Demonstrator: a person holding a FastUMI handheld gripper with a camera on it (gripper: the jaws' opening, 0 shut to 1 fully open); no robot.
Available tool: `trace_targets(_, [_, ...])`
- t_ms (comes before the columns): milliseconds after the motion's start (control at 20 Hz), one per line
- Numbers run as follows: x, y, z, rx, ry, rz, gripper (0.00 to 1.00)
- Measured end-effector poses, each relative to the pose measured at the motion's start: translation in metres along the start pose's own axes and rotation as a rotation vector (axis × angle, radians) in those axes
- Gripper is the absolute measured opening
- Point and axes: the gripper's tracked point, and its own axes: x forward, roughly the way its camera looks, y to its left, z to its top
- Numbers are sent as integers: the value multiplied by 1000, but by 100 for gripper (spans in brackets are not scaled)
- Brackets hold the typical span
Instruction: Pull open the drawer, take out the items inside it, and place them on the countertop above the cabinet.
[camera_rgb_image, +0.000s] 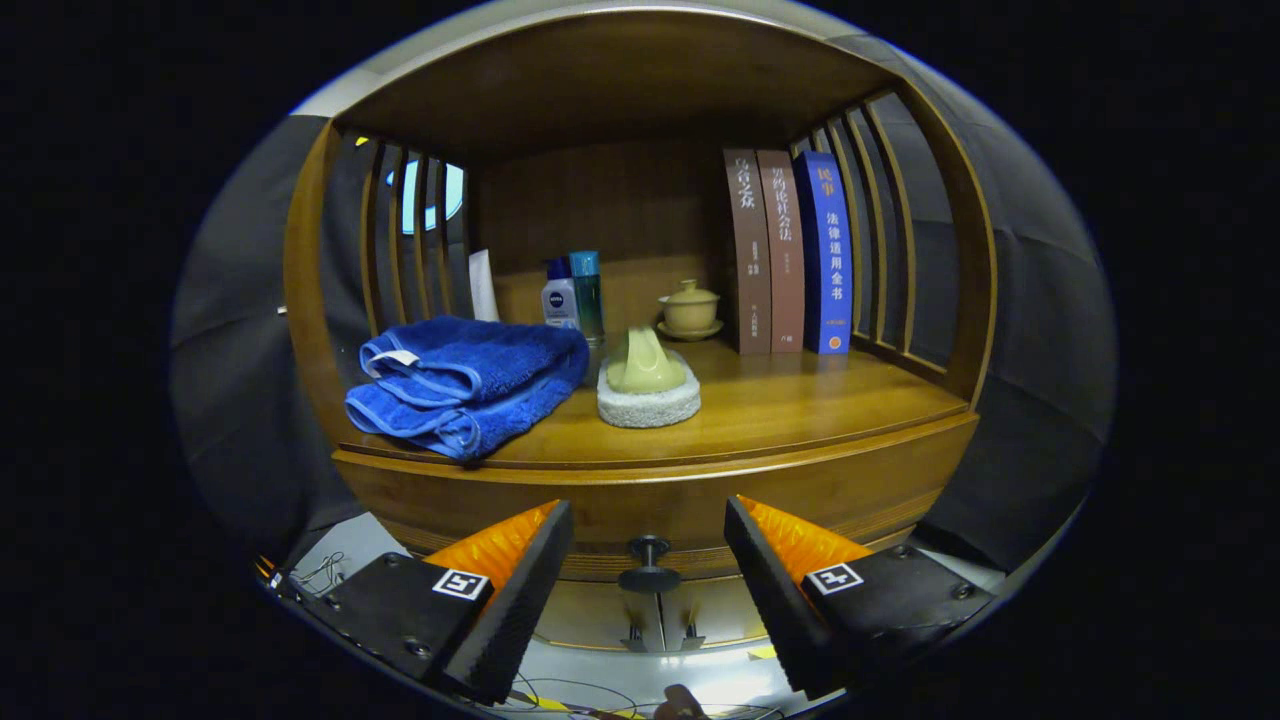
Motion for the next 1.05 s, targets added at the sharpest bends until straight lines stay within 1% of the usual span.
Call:
trace_targets(100, [-21, -2, 23, -2, -32, 3, 99])
trace_targets(300, [-74, -6, 89, 25, -150, 16, 99])
trace_targets(450, [-111, -12, 123, 54, -190, 21, 99])
trace_targets(550, [-132, -17, 142, 40, -221, 9, 99])
trace_targets(650, [-152, -18, 156, 5, -252, -3, 99])
trace_targets(800, [-175, -16, 168, -27, -258, -11, 99])
trace_targets(1050, [-202, -12, 183, -27, -298, -4, 99])
